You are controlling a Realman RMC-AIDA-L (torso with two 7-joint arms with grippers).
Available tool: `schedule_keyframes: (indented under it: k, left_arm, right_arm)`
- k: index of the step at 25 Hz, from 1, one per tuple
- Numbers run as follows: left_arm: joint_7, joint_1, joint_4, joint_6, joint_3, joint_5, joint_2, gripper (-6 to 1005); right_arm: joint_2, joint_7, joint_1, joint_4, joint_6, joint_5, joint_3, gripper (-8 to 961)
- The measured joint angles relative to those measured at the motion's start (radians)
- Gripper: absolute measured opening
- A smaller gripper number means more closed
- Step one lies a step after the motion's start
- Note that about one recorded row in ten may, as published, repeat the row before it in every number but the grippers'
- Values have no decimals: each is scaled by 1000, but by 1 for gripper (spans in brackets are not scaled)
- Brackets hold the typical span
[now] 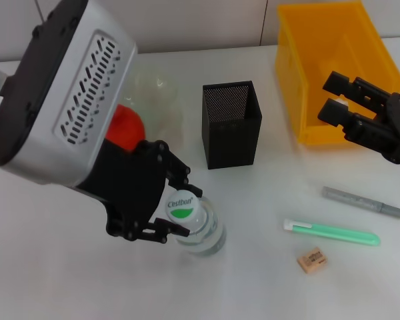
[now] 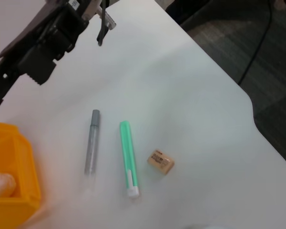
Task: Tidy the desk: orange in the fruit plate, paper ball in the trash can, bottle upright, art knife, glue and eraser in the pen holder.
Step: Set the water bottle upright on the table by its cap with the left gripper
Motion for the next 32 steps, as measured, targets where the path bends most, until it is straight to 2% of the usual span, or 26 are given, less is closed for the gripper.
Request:
schedule_keyframes:
  k: [6,11,23,29,32]
  left_arm:
    - [1,-18,-38,15,-54,-10,0,463]
    - [19,-66,-143,66,-174,-65,3,464]
    - [61,-112,-264,122,-330,-98,8,467]
    - [76,-135,-347,142,-393,-113,26,468]
    - [82,-143,-397,150,-416,-143,44,469]
  right_arm:
    - [0,0,1,0,0,0,0,775]
    - [0,0,1,0,0,0,0,775]
    - [0,0,1,0,2,0,0,776]
    - [0,0,2,0,4,0,0,776]
    - [0,0,2,0,3,0,0,776]
